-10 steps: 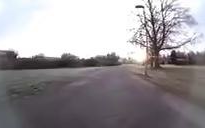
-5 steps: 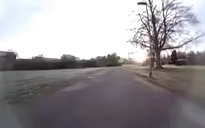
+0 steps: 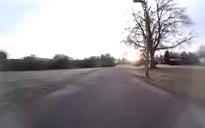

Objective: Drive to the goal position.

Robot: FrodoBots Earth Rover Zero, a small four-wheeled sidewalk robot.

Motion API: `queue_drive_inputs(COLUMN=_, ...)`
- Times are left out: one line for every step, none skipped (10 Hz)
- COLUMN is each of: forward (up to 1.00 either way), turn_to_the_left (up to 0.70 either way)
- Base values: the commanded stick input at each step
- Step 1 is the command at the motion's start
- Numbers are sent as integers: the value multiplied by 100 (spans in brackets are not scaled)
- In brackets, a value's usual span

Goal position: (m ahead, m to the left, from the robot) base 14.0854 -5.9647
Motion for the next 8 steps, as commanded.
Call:
queue_drive_inputs(forward=100, turn_to_the_left=0)
queue_drive_inputs(forward=100, turn_to_the_left=0)
queue_drive_inputs(forward=100, turn_to_the_left=0)
queue_drive_inputs(forward=100, turn_to_the_left=0)
queue_drive_inputs(forward=100, turn_to_the_left=0)
queue_drive_inputs(forward=100, turn_to_the_left=0)
queue_drive_inputs(forward=100, turn_to_the_left=0)
queue_drive_inputs(forward=100, turn_to_the_left=0)
